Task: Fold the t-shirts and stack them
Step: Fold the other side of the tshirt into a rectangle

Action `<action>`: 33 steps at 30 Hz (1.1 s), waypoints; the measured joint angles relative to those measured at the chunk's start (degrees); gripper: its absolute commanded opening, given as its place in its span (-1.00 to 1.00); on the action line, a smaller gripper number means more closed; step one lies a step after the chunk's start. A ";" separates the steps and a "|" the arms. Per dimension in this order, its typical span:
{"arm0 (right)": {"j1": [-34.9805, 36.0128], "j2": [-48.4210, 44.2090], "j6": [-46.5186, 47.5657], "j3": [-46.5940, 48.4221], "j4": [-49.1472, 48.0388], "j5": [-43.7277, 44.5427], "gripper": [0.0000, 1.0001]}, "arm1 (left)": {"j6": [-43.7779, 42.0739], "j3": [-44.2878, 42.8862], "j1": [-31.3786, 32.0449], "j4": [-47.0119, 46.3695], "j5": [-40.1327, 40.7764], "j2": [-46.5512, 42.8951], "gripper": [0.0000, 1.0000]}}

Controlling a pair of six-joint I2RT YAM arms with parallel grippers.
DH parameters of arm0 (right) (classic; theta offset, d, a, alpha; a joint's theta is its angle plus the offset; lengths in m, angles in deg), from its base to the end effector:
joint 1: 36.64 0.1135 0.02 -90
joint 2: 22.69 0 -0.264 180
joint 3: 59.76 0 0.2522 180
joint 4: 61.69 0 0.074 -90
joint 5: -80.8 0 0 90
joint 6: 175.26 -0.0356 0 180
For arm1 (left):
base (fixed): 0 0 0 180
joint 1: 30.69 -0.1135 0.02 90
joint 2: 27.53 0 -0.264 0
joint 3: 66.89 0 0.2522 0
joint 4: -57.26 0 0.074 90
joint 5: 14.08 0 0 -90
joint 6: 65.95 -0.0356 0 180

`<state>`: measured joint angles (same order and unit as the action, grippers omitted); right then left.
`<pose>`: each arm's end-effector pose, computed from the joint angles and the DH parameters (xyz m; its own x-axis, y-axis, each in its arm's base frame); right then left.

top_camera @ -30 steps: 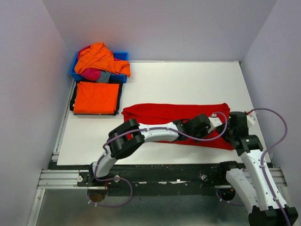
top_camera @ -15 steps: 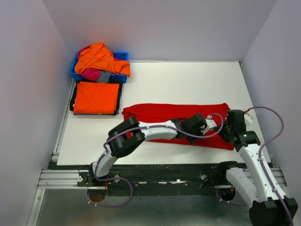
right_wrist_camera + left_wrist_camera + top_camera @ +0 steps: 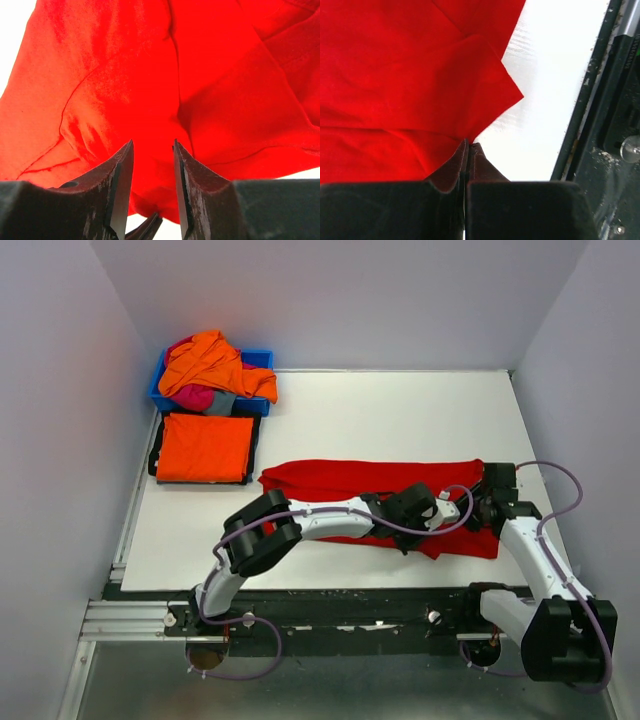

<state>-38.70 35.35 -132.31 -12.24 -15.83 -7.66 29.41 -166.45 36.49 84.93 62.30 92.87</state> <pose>0.1887 -0.0077 0.2002 -0.5298 0.7512 -0.3936 0.6437 0.6584 0.3900 0.1712 -0.4284 0.1701 -0.3786 0.6656 -0.6431 0.9250 0.2966 -0.2375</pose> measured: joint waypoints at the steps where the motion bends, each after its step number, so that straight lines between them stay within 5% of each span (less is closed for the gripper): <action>1: -0.28 0.26 0.15 -0.28 -0.44 -0.59 -0.10 | 0.00 0.00 -0.09 0.61 -0.02 -0.68 -1.00; 7: -1.22 1.95 0.66 -0.46 -2.89 -2.49 -0.21 | 0.00 0.31 -0.90 2.40 -0.13 -4.98 -0.90; 12: -1.40 5.20 1.01 -0.57 -4.04 -3.45 -0.51 | 0.15 0.35 -1.57 3.37 -0.50 -6.32 0.74; 13: -1.40 5.42 1.03 -0.83 -4.28 -3.58 -0.59 | 0.70 0.37 -1.57 3.82 -0.68 -6.32 0.78; 16: -1.40 5.40 1.14 -2.08 -4.74 -4.02 -0.80 | 2.32 1.95 -2.25 3.74 -2.40 -6.75 0.72; 21: -1.40 4.50 1.77 -4.70 -5.16 -5.97 -0.84 | 9.64 8.02 -6.56 0.94 -4.85 -9.51 0.23; 26: -1.40 -0.20 3.15 -7.58 -4.96 -7.89 -0.94 | 20.90 10.47 -12.39 -3.04 -5.18 -10.23 0.08; 33: -1.40 -3.98 4.04 -8.85 -4.55 -10.05 -0.88 | 33.00 10.58 -11.72 -6.40 -5.16 -8.37 -0.01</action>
<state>-40.10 31.37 -128.27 -21.09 -20.38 -17.71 62.42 -155.87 24.78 78.53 57.14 84.49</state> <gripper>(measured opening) 0.032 0.506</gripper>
